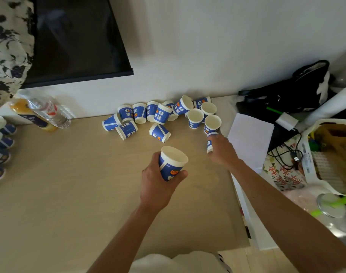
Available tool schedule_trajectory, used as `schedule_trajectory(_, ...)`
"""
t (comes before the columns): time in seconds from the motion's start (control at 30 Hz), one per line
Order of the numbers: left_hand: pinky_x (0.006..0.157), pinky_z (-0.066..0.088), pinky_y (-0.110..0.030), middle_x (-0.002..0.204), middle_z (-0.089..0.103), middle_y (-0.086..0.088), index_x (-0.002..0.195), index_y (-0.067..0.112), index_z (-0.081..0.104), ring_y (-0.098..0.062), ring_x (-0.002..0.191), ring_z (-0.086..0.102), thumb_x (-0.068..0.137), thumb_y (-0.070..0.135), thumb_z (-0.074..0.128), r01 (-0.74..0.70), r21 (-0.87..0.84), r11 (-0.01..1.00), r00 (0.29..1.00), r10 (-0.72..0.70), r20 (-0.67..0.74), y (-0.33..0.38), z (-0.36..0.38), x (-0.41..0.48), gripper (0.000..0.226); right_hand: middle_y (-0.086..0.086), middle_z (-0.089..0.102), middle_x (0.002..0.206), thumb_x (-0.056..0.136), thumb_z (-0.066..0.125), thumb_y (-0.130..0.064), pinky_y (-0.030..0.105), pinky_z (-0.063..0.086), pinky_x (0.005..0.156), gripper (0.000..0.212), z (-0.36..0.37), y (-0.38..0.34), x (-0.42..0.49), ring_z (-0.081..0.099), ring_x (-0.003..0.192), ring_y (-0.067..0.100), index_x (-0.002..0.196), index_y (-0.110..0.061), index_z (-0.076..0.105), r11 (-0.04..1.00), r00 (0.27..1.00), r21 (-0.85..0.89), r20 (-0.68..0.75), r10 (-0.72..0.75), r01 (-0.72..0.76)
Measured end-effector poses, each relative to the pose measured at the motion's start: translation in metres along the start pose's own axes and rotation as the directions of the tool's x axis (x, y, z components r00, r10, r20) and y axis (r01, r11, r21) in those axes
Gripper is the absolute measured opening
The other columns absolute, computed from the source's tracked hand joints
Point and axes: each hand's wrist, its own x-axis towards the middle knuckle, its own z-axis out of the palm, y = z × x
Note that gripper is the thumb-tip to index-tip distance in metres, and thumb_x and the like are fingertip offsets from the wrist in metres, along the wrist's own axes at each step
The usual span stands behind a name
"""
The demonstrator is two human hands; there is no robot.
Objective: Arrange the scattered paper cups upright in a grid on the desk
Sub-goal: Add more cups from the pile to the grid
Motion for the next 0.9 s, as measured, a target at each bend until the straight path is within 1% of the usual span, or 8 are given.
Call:
schedule_trajectory(0.13,0.068,0.047,-0.009,0.095,0.070,0.020,0.114,0.027,0.056,0.002,0.086,0.066,0.070,0.032,0.090,0.043,-0.011,0.999,0.998,-0.044,-0.033,-0.008,-0.008,-0.005,0.055,0.017,0.041,0.143,0.090,0.065,-0.022,0.043,0.045,0.101,0.047,0.015,0.002,0.011,0.043,0.132,0.036,0.134,-0.012,0.051,0.976,0.997,-0.206,0.051,-0.054,0.063)
schedule_trajectory(0.23,0.068,0.048,-0.010,0.096,0.071,0.017,0.114,0.025,0.057,-0.001,0.085,0.067,0.070,0.035,0.089,0.080,-0.008,0.997,0.996,-0.080,-0.049,-0.014,-0.012,-0.006,0.056,0.014,0.053,0.130,0.089,0.062,-0.022,0.037,0.035,0.107,0.035,0.014,-0.005,0.018,0.039,0.134,0.035,0.120,-0.008,0.058,0.948,0.983,-0.263,0.096,-0.157,0.177)
schedule_trajectory(0.33,0.068,0.048,-0.010,0.097,0.070,0.017,0.116,0.026,0.056,-0.001,0.086,0.066,0.069,0.035,0.089,0.104,0.003,0.995,0.993,-0.104,-0.056,-0.019,-0.014,-0.009,0.057,0.011,0.059,0.125,0.091,0.058,-0.018,0.035,0.038,0.101,0.031,0.010,-0.015,0.019,0.047,0.125,0.029,0.121,-0.011,0.060,0.901,0.951,-0.335,0.229,-0.208,0.277)
schedule_trajectory(0.47,0.069,0.049,-0.010,0.099,0.070,0.015,0.119,0.025,0.056,-0.001,0.087,0.066,0.071,0.032,0.089,0.122,0.001,0.993,0.991,-0.121,-0.063,-0.027,-0.017,-0.016,0.058,0.010,0.040,0.137,0.088,0.066,-0.018,0.035,0.047,0.089,0.035,0.015,-0.021,0.012,0.056,0.114,0.025,0.123,-0.017,0.061,0.832,0.921,-0.412,0.277,-0.273,0.371)
schedule_trajectory(0.57,0.069,0.048,-0.010,0.096,0.069,0.017,0.116,0.023,0.056,0.000,0.086,0.065,0.074,0.027,0.088,0.153,-0.018,0.988,0.984,-0.154,-0.093,-0.031,-0.021,-0.021,0.054,0.005,0.038,0.138,0.084,0.070,-0.023,0.037,0.040,0.094,0.047,0.021,-0.025,0.005,0.046,0.122,0.025,0.130,-0.028,0.059,0.681,0.877,-0.554,0.258,-0.406,0.479)
schedule_trajectory(0.7,0.065,0.044,-0.006,0.088,0.067,0.025,0.114,0.025,0.052,0.006,0.081,0.063,0.082,0.023,0.081,0.176,-0.037,0.984,0.977,-0.180,-0.117,-0.036,-0.027,-0.027,0.043,-0.002,0.047,0.134,0.078,0.073,-0.023,0.040,0.035,0.098,0.060,0.033,-0.027,-0.002,0.043,0.123,0.024,0.133,-0.034,0.053,0.549,0.780,-0.563,0.357,-0.514,0.618)
schedule_trajectory(0.8,0.065,0.044,-0.011,0.094,0.065,0.028,0.114,0.028,0.051,0.000,0.083,0.062,0.087,0.026,0.074,0.188,-0.079,0.979,0.971,-0.197,-0.131,-0.039,-0.031,-0.032,0.036,-0.007,0.051,0.132,0.078,0.073,-0.028,0.037,0.033,0.097,0.060,0.039,-0.027,-0.005,0.045,0.122,0.020,0.133,-0.034,0.053,0.601,0.783,-0.506,0.336,-0.524,0.619)
schedule_trajectory(0.9,0.082,0.051,-0.030,0.106,0.064,0.016,0.117,0.037,0.050,-0.010,0.096,0.063,0.078,0.044,0.073,0.204,-0.107,0.973,0.951,-0.223,-0.216,-0.042,-0.037,-0.040,0.046,-0.009,0.055,0.128,0.074,0.077,-0.043,0.035,0.036,0.098,0.064,0.040,-0.032,-0.012,0.049,0.121,0.018,0.132,-0.029,0.053,0.771,0.828,-0.304,0.215,-0.517,0.560)
